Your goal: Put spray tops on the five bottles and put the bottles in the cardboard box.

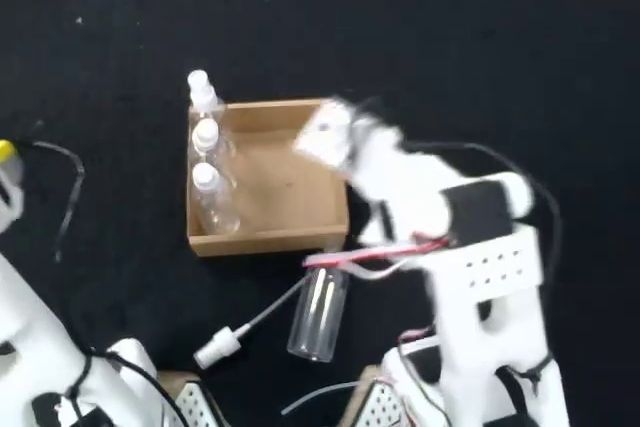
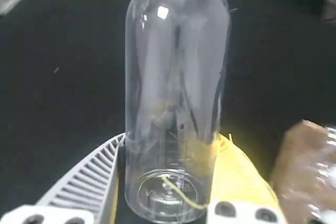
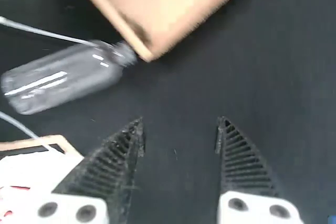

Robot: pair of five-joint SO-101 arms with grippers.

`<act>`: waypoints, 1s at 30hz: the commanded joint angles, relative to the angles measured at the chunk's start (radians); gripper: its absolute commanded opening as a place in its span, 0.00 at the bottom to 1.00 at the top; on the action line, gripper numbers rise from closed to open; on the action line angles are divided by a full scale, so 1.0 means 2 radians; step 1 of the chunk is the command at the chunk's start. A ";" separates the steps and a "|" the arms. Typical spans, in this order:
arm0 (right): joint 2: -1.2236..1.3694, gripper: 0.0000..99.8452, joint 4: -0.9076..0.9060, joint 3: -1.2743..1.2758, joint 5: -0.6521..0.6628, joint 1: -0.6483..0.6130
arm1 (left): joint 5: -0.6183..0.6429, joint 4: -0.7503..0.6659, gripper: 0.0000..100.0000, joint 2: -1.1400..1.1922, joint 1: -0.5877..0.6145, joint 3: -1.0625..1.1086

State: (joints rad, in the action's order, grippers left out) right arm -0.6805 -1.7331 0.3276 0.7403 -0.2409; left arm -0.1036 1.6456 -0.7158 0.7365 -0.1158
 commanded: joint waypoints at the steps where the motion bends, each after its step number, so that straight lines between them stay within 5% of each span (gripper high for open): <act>1: 0.023 0.19 -0.016 -0.005 -0.006 -0.127 | 0.002 -0.074 0.10 -0.002 0.077 0.074; 17: 0.138 0.20 0.079 0.020 -0.054 -0.379 | -0.026 -0.301 0.10 0.002 0.273 0.319; 30: 0.171 0.20 0.170 0.078 -0.140 -0.411 | -0.036 -0.307 0.10 0.003 0.294 0.330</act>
State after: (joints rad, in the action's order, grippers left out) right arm -0.3383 -1.4722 0.4442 0.5086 -1.0357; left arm -0.1665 1.0549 -0.7127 1.3180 0.5547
